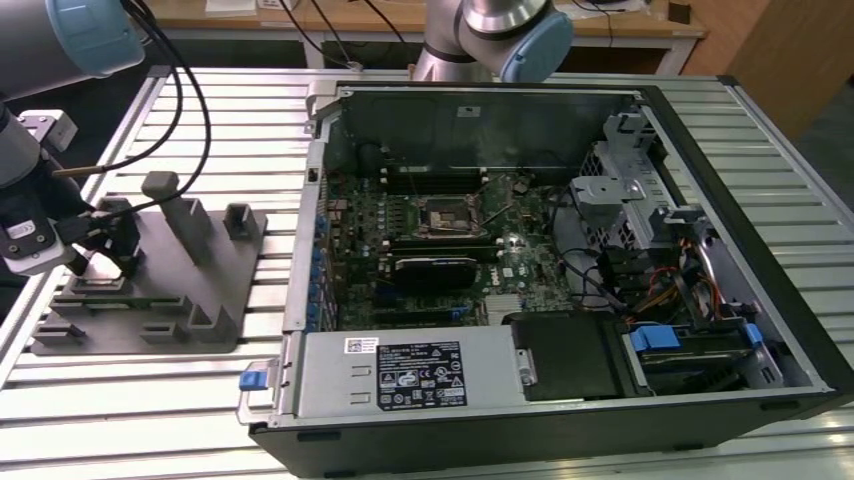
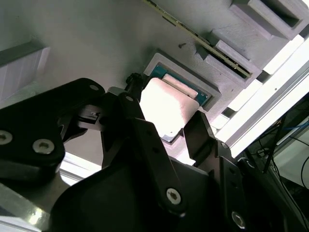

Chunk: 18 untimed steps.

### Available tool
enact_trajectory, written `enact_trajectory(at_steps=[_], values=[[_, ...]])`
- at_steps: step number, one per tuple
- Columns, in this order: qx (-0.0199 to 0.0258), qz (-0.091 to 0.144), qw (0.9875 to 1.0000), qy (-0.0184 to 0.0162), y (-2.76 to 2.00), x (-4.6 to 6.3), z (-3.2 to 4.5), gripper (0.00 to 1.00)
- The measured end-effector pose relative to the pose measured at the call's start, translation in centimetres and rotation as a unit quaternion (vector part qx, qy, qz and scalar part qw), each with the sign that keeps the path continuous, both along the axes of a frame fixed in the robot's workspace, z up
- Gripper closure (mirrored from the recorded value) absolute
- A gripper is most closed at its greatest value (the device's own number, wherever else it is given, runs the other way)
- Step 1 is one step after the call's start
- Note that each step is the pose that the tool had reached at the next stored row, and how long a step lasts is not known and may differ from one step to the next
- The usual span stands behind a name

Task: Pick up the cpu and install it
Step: 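Pick up the cpu and move it towards the insertion slot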

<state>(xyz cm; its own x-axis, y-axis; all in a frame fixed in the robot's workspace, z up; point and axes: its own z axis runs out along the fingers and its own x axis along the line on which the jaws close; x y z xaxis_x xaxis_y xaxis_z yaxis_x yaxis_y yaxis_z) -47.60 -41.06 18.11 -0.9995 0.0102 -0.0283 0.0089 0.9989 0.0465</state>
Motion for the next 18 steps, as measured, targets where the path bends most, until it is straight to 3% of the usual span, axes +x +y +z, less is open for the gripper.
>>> enact_trajectory(at_steps=[12, 14, 18], values=[[0.0000, 0.000, 1.0000, 0.0001, 0.00, 0.00, 0.16, 0.38], [-0.0001, 0.000, 1.0000, 0.0001, 0.00, 0.00, 0.17, 0.45], [0.0000, 0.000, 1.0000, 0.0001, 0.00, 0.00, 0.17, 0.46]])
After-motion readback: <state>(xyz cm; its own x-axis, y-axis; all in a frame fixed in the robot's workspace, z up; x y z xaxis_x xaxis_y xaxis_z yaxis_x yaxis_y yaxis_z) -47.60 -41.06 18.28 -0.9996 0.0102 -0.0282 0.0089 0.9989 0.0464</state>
